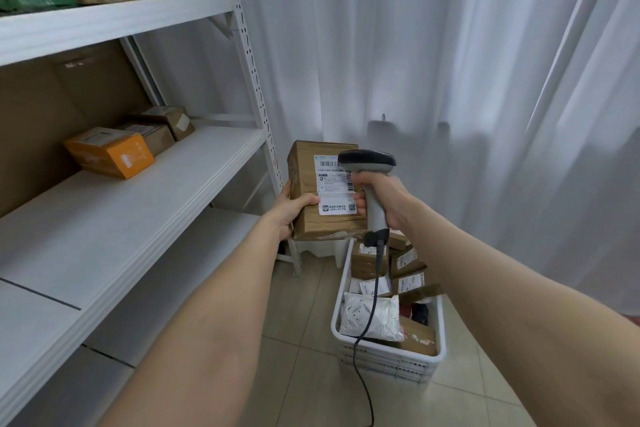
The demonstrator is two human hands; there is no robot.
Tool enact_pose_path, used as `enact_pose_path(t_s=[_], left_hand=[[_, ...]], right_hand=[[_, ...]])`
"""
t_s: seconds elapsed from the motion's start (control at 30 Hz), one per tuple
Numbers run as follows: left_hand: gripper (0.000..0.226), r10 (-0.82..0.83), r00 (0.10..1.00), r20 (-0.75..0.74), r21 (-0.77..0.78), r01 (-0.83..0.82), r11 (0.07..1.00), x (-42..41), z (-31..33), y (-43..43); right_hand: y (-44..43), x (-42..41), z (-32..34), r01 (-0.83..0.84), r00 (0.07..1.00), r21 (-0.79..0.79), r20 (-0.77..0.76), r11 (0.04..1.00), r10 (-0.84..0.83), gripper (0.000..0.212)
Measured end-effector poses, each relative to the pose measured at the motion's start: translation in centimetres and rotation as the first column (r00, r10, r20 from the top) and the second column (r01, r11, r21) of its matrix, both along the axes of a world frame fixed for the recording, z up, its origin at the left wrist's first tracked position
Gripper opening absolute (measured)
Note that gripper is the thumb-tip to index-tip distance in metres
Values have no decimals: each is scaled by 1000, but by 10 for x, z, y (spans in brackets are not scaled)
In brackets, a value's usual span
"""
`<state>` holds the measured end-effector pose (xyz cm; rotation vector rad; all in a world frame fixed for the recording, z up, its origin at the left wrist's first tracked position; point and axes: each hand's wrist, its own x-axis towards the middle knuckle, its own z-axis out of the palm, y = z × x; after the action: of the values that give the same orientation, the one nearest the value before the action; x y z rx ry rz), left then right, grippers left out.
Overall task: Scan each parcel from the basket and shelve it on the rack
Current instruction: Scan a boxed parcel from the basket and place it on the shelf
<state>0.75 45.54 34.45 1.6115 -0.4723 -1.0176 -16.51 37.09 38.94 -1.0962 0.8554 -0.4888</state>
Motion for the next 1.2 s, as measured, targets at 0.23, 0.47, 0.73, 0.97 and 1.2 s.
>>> enact_pose_path(t_s=[0.23,0.47,0.73,0.97,1.2], left_hand=[[70,4,999,-38,-16,-5,1000,11,-7,13],[71,19,999,-36,2,-19,1000,19,-7,23],[72,14,1000,-25,-27,-14,1000,27,-2,31],[68,31,999,-28,-5,-31,1000,35,2,41],[69,49,998,-27,3,-48,999,48,4,54]], right_hand=[[12,3,9,-41,998,-46,-57,998,38,14],[24,8,20,-96,991,-93,-99,991,86,8],[36,12,32,-87,993,-104,-95,991,77,3],[41,17,42,-122,989,-134,-104,983,108,7],[48,32,45,-157,985,-125,-89,980,146,8]])
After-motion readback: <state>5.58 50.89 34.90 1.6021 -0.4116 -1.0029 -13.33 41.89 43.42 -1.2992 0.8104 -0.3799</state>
